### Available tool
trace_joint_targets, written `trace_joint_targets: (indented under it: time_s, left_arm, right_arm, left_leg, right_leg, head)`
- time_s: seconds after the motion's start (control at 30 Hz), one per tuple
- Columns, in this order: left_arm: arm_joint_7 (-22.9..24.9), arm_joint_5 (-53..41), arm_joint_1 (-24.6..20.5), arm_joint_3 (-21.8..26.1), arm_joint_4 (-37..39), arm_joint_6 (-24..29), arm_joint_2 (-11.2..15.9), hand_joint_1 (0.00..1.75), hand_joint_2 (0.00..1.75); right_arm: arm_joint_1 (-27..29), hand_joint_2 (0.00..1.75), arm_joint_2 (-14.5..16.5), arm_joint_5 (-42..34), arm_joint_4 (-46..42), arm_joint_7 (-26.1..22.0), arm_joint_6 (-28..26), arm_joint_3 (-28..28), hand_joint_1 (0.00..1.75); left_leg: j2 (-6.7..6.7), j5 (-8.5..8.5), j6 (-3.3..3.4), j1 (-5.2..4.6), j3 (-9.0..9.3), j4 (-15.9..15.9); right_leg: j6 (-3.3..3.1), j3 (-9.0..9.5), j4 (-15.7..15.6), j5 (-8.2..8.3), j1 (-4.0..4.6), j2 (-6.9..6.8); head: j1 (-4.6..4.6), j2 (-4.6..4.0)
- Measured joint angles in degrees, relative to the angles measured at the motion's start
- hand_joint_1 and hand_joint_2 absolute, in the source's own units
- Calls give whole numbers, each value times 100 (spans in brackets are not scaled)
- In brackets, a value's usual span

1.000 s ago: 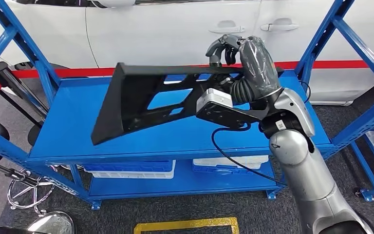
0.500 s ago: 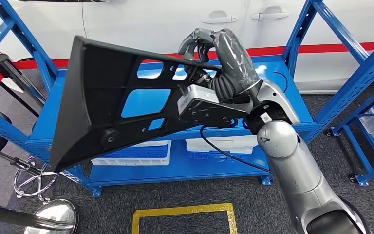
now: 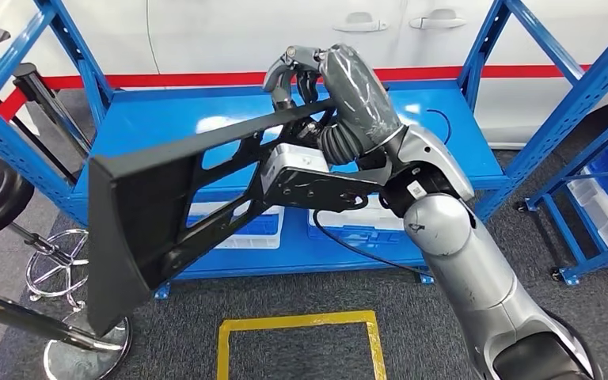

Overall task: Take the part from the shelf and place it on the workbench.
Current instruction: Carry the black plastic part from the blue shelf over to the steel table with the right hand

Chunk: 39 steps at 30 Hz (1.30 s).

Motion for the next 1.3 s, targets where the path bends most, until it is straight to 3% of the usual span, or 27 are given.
trace_joint_targets:
  time_s: [0.07, 0.13, 0.2, 0.27, 0.3, 0.37, 0.43, 0.47, 0.5, 0.53, 0.6, 0.67, 0.7, 0.77, 0.8, 0.83, 0.93, 0.97, 1.0, 1.03, 1.07, 1.1, 1.13, 1.2, 1.23, 1.3]
  left_arm:
    - [32, -26, 2, -18, 0, -15, 0, 0, 175]
    - [50, -26, 9, -38, -1, -23, -1, 0, 175]
    - [50, 2, 27, -47, -1, -26, 1, 0, 175]
    - [34, 26, 50, -51, 0, -21, 3, 0, 175]
    - [15, 30, 61, -52, 1, -10, 2, 0, 175]
    - [-37, 21, 82, -66, 2, 59, -18, 0, 175]
    - [-93, -22, 97, -111, 2, 218, -104, 0, 175]
    - [-113, -56, 102, -143, 3, 317, -169, 0, 175]
    - [-126, -96, 103, -183, 4, 423, -253, 0, 175]
    - [-131, -125, 104, -223, 5, 520, -339, 0, 175]
    - [-125, -119, 109, -280, 6, 651, -483, 0, 175]
    - [-121, -9, 112, -290, 6, 697, -567, 0, 175]
    - [-127, 59, 105, -290, 6, 704, -589, 0, 175]
    - [-158, 187, 84, -286, 7, 693, -605, 0, 175]
    - [-179, 247, 61, -282, 7, 678, -608, 0, 175]
    - [-197, 304, 40, -276, 9, 657, -609, 0, 175]
    - [-238, 484, 2, -233, 14, 558, -570, 0, 175]
    - [-247, 533, 2, -212, 17, 516, -540, 0, 175]
    - [-250, 574, 2, -192, 22, 474, -508, 0, 175]
    - [-249, 601, 2, -173, 28, 438, -480, 0, 175]
    - [-247, 617, 3, -157, 36, 415, -456, 0, 175]
    - [-240, 630, 1, -144, 41, 399, -437, 0, 175]
    - [-232, 639, -4, -136, 44, 393, -421, 0, 175]
    - [-216, 662, -5, -128, 48, 387, -383, 0, 175]
    - [-215, 676, 0, -126, 50, 384, -367, 0, 175]
    - [-232, 693, 26, -124, 62, 372, -339, 0, 175]
  right_arm:
    - [-12, 175, 4, -4, 22, 16, -1, 15, 175]
    - [-34, 175, 27, -5, 41, 39, -7, 22, 175]
    - [-48, 175, 46, -3, 64, 47, -13, 25, 175]
    - [-43, 175, 38, 4, 102, 55, -21, 26, 175]
    - [-37, 175, 25, 8, 122, 62, -27, 26, 175]
    - [-6, 175, -61, -13, 124, 83, -40, 10, 175]
    - [113, 175, -333, -124, -11, 109, -42, -74, 175]
    - [222, 175, -539, -209, -128, 111, -38, -155, 175]
    - [361, 175, -788, -311, -267, 89, -34, -278, 175]
    - [518, 175, -1053, -409, -402, 40, -23, -435, 175]
    - [819, 175, -1509, -546, -612, -108, 47, -807, 175]
    - [1005, 175, -1767, -587, -729, -237, 171, -1161, 175]
    - [1043, 175, -1828, -591, -759, -273, 231, -1294, 175]
    - [1058, 175, -1875, -589, -773, -273, 317, -1434, 175]
    - [1048, 175, -1880, -584, -767, -245, 347, -1456, 175]
    - [1031, 175, -1865, -578, -760, -208, 364, -1461, 175]
    - [959, 175, -1704, -476, -716, -55, 342, -1441, 175]
    - [943, 175, -1618, -420, -687, 1, 317, -1416, 175]
    - [935, 175, -1515, -363, -649, 53, 293, -1370, 175]
    - [931, 175, -1420, -319, -611, 93, 273, -1318, 175]
    - [926, 175, -1335, -286, -577, 120, 257, -1268, 175]
    - [915, 175, -1253, -257, -545, 140, 239, -1220, 175]
    - [901, 175, -1189, -234, -520, 149, 221, -1186, 175]
    - [873, 175, -1094, -172, -476, 143, 175, -1128, 175]
    - [867, 175, -1069, -133, -455, 133, 157, -1097, 175]
    - [863, 175, -1042, -69, -414, 110, 122, -1032, 175]
  left_leg:
    - [-6, 89, -13, -11, -177, 68]
    - [-18, 155, -46, -30, -297, 146]
    - [-21, 233, -101, -32, -344, 169]
    - [-25, 299, -167, -14, -367, 156]
    - [-32, 226, -196, -4, -409, 201]
    - [-46, -223, -241, 20, -560, 575]
    - [-49, -739, -280, 37, -737, 1279]
    - [-49, -824, -293, 45, -768, 1574]
    - [-48, -775, -300, 50, -728, 1734]
    - [-48, -619, -302, 57, -588, 1686]
    - [-62, -369, -299, 76, -67, 1071]
    - [-95, -451, -262, 60, 419, 318]
    - [-106, -524, -234, 40, 523, 114]
    - [-93, -480, -148, 25, 514, 8]
    - [-76, -411, -99, 28, 489, -17]
    - [-56, -331, -42, 35, 443, -42]
    - [-13, -104, 45, 23, 200, -47]
    - [-6, -37, 42, 17, 105, -36]
    - [1, 28, 36, 13, 6, -17]
    - [1, 87, 26, 12, -97, 10]
    - [-19, 143, 9, 11, -202, 45]
    - [-49, 195, -14, 13, -301, 88]
    - [-91, 242, -46, 6, -387, 133]
    - [-175, 349, -117, -1, -491, 170]
    - [-221, 415, -157, -3, -516, 155]
    - [-288, 510, -234, 12, -570, 122]
  right_leg:
    - [-56, 464, -449, 287, 16, 0]
    - [-123, 1065, -1274, 237, 52, -5]
    - [-160, 1326, -1722, 103, 85, -7]
    - [-212, 1277, -1782, 184, 79, -19]
    - [-252, 1232, -1803, 250, 67, -30]
    - [-316, 1100, -1837, 400, 39, -52]
    - [-325, 934, -1833, 534, 38, -60]
    - [-311, 849, -1823, 594, 36, -74]
    - [-290, 762, -1810, 650, 32, -94]
    - [-263, 678, -1792, 701, 23, -113]
    - [-202, 529, -1745, 791, 9, -133]
    - [-129, 425, -1702, 885, 6, -118]
    - [-90, 397, -1702, 940, 2, -106]
    - [-11, 373, -1731, 1041, -13, -82]
    - [19, 345, -1706, 995, -19, -64]
    - [37, 295, -1598, 839, -24, -50]
    - [55, 60, -673, -3, -34, -25]
    - [64, 20, -335, -142, -35, -25]
    - [70, 43, -124, -130, -38, -25]
    - [71, 145, -87, -6, -44, -25]
    - [63, 340, -241, 161, -53, -13]
    - [44, 617, -563, 261, -62, 45]
    - [22, 921, -979, 245, -67, 136]
    - [-15, 1315, -1587, 88, -60, 272]
    - [-35, 1362, -1709, 49, -45, 268]
    - [-110, 1282, -1752, 149, -52, 151]
  head:
    - [-1, 0]
    - [-3, 0]
    - [-3, 0]
    - [-2, 0]
    - [-4, 0]
    - [-7, 0]
    - [-9, 0]
    - [-9, 0]
    - [-10, 0]
    - [-10, 0]
    - [-10, 0]
    - [-7, 0]
    - [-5, 0]
    - [-4, 0]
    - [-1, 0]
    - [1, 0]
    - [8, 0]
    - [9, 0]
    - [8, 0]
    - [8, 0]
    - [8, 0]
    - [8, 0]
    - [7, 0]
    - [4, 0]
    - [3, 0]
    - [5, 0]
